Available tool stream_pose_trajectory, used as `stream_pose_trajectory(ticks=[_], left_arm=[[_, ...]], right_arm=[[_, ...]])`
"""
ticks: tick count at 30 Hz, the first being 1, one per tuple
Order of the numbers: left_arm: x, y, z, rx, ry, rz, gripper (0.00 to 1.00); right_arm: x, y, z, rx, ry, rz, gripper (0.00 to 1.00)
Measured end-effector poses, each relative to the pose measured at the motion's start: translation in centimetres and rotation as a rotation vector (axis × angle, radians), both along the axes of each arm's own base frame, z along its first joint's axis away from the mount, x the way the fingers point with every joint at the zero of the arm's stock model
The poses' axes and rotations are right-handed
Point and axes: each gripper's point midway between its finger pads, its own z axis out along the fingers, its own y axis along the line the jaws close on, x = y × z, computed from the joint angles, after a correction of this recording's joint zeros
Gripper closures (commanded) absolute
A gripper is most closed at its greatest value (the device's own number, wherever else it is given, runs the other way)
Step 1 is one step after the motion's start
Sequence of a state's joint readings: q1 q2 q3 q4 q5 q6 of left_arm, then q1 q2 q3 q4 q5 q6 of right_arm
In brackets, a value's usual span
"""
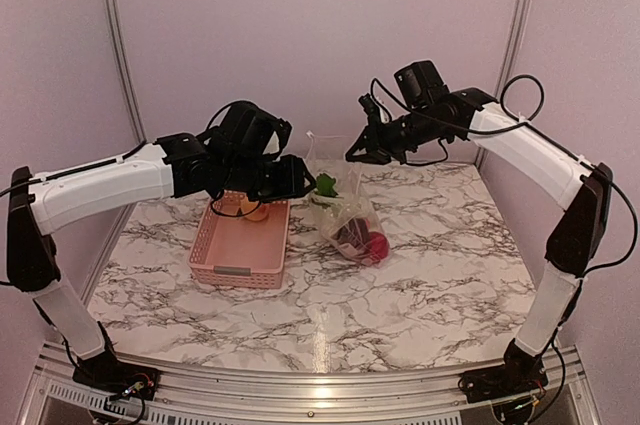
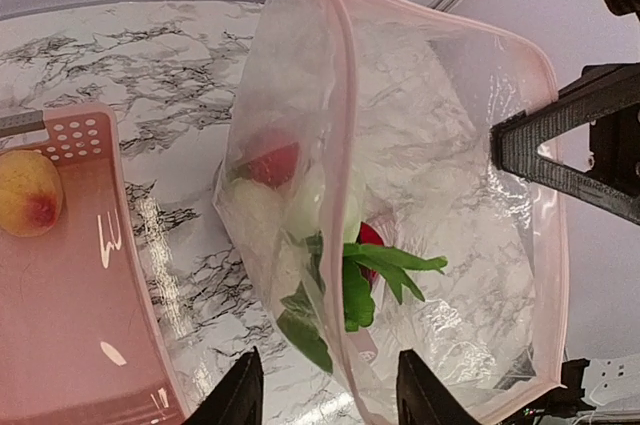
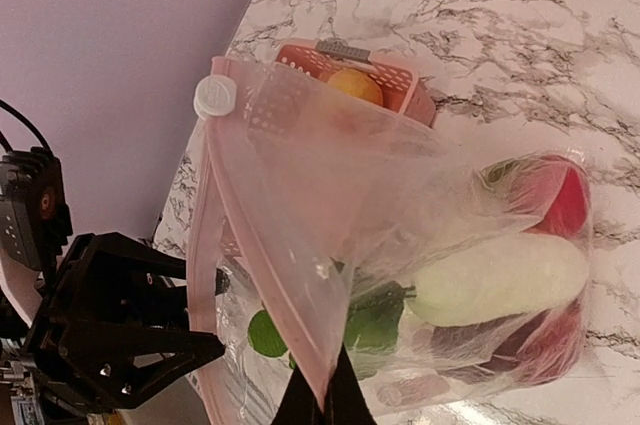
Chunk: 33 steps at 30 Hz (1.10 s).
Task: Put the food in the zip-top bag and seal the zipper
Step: Adjust the zipper food storage bag at the center of the board.
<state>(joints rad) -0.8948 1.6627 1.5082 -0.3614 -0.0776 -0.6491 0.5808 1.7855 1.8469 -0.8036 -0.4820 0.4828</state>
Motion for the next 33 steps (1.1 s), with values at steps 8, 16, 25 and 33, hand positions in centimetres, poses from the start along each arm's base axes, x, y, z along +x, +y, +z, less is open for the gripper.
stream_pose_trajectory(ticks=[8, 16, 25, 33], left_arm=[[1.2, -0.3, -0.6, -0.008, 0.049, 0.013, 0.74], [2.4, -3.4, 2.6, -0.104, 0.036, -0.064, 0.94], [2.9, -6.5, 10.1, -0.307, -0.093, -0.135, 0.96], [4.0, -6.6, 5.9, -0.217, -0.031, -0.085, 0.95]], right_arm=[[-0.5, 0.4, -0.4, -0.004, 0.006, 0.017, 1.0], [-0.2, -0.9, 1.0, -0.066, -0.031, -0.023, 1.0], [1.6, -5.1, 4.7, -0.11, -0.134, -0.159, 1.0], [2.7, -8.4, 2.7, -0.206, -0.096, -0.256, 1.0]])
